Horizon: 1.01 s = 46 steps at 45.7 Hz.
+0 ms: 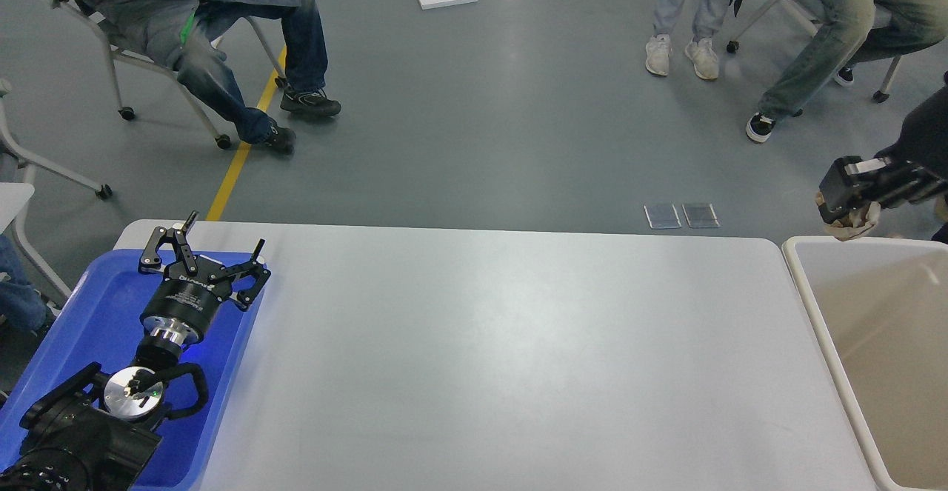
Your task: Tidy desktop
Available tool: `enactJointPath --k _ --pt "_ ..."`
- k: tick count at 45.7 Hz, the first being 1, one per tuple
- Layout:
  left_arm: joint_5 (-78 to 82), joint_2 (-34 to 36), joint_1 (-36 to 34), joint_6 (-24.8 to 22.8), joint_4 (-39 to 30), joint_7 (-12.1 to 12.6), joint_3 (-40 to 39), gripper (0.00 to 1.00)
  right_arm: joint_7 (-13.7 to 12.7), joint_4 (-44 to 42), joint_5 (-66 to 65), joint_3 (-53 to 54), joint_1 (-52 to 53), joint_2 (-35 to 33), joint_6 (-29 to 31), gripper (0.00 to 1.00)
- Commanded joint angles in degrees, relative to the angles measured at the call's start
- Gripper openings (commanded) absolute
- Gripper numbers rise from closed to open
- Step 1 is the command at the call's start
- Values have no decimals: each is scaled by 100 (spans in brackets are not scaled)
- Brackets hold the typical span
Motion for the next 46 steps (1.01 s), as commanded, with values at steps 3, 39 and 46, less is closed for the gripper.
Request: enactJointPath --k 3,39,46 --pt "3 0 0 0 8 0 -3 100 -8 16 339 -145 438 -7 66 0" --pt "-5 0 0 0 8 0 -3 100 -17 -2840 -162 22 -2892 -648 -38 0" --pt "-5 0 0 0 0 0 -3 100 -17 -3586 -162 469 -4016 -719 -460 0"
